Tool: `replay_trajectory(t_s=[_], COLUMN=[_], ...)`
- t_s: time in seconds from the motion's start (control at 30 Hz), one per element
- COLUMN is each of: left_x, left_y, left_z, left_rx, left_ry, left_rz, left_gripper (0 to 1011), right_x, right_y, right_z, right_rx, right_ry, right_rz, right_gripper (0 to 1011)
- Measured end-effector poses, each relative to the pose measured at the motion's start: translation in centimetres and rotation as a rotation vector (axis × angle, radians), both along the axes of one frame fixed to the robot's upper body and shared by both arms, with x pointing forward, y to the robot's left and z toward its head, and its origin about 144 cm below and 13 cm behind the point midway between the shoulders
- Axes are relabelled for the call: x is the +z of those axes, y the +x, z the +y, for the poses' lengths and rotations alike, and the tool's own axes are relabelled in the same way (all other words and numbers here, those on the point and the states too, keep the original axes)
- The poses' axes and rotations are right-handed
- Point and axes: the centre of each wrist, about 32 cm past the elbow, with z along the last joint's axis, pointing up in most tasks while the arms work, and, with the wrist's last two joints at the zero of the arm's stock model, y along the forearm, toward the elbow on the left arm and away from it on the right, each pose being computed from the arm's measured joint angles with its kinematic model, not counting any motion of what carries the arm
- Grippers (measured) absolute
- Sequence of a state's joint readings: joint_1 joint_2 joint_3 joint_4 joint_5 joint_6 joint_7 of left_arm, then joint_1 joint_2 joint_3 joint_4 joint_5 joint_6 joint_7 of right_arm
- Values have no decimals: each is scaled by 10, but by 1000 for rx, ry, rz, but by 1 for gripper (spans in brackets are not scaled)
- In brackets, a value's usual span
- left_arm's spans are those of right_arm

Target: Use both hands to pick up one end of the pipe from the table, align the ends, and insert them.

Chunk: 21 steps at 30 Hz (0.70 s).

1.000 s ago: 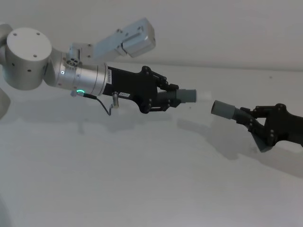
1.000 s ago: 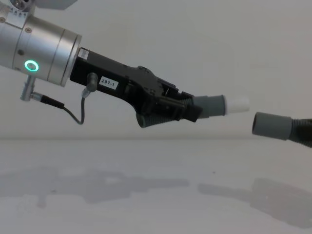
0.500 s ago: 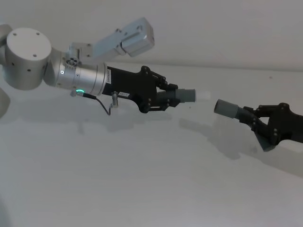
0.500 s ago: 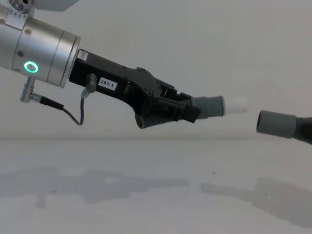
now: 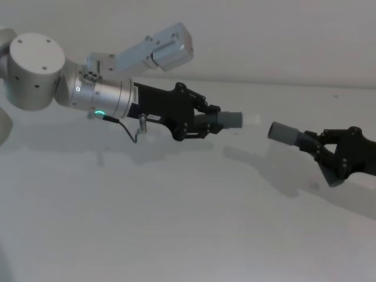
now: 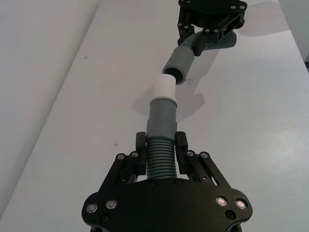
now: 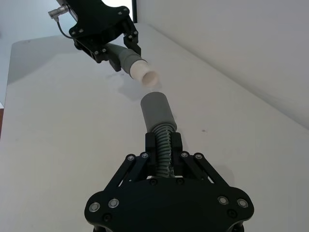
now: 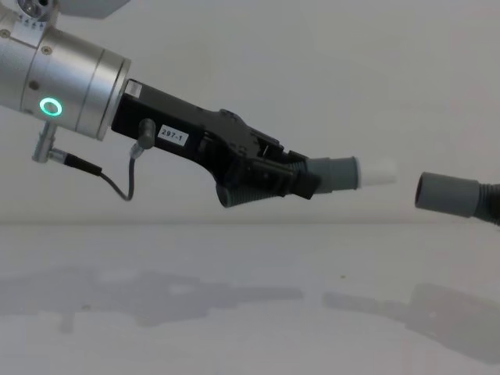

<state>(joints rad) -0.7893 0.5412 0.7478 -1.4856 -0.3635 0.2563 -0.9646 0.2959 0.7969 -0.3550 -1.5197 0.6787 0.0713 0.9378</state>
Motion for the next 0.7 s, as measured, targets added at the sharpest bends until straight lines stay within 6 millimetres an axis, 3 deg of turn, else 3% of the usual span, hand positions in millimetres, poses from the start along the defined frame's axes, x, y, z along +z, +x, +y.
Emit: replay_trajectory(t_s=[0.7], left_x=[3], left_y=[-4], left_z=[-2], left_rx=[-2], left_ry=[12], left_rz=[-3], left_gripper=[345], right_x=[2], right_y=[1], right_z=[4], right_rx=[14], right_ry=[12], right_rz=[-10], right_gripper=[179])
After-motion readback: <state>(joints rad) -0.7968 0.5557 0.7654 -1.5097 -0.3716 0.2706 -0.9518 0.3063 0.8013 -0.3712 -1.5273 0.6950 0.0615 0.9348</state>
